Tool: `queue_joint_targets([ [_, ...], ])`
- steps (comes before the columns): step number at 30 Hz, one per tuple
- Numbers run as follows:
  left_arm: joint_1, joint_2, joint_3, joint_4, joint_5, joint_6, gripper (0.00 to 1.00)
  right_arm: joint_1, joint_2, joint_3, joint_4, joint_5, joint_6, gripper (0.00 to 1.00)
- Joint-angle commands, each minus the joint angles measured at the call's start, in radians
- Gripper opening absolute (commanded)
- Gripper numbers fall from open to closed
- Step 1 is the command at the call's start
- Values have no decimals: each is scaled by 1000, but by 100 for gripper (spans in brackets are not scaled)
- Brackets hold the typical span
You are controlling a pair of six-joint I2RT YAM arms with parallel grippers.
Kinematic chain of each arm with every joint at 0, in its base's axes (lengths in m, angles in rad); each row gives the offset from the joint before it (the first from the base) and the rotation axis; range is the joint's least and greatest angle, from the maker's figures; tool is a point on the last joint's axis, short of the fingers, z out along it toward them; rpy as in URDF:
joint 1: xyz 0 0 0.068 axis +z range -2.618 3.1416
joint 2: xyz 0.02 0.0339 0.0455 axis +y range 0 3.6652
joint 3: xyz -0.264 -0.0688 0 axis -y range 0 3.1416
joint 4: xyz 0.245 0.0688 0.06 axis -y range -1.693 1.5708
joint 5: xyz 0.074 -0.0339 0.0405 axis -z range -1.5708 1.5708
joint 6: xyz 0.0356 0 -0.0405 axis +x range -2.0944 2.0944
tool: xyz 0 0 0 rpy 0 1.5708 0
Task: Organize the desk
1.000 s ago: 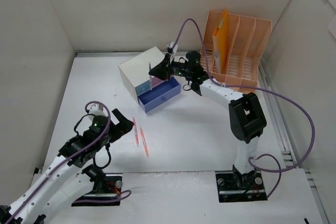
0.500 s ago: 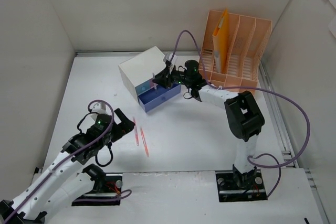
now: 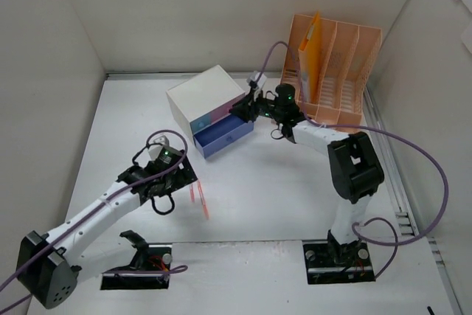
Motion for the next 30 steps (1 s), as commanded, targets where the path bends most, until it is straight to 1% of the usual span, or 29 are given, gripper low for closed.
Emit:
queue_joint_targets([
  [1,7,90,78,73,1,69,74,-66,-195,-10,73,5,60,25],
  [2,7,115,87,80,1,78,69,-87,-217,-9,27,-14,60,16],
  [4,7,190,119,83,-3,95,64,-99,-260,36,-247,-50,-36,3],
  [5,7,216,131,80,-7,101,58,-99,-270,88,-360,-48,-73,2],
  [6,7,268,160,71,-13,101,54,-99,-284,102,-516,-48,-113,3],
  [7,7,296,179,39,-24,97,49,-101,-295,102,-569,-54,-122,3],
  [8,7,320,193,28,-32,89,42,-113,-312,73,-582,-70,-127,4],
  [9,7,369,222,12,-38,86,40,-115,-360,41,-617,-71,-130,6],
  [11,7,408,248,-6,-53,81,37,-119,-410,-49,-621,-70,-150,8],
  [13,21,452,254,18,-46,94,36,-118,-474,-109,-633,-77,-165,17],
  [14,21,465,260,34,-38,106,36,-121,-490,-117,-686,-102,-211,22],
  [15,36,491,263,52,-30,110,36,-118,-511,-125,-717,-113,-233,31],
  [16,55,505,268,57,-21,112,36,-119,-519,-136,-743,-120,-247,33],
  [17,55,529,278,61,-19,124,35,-116,-533,-142,-780,-117,-259,34],
  [20,76,567,303,63,-29,141,33,-124,-572,-185,-818,-104,-286,36],
  [25,112,650,341,67,7,187,27,-130,-634,-252,-829,-87,-314,36],
  [30,112,693,349,67,37,193,26,-133,-657,-272,-831,-71,-320,36],
])
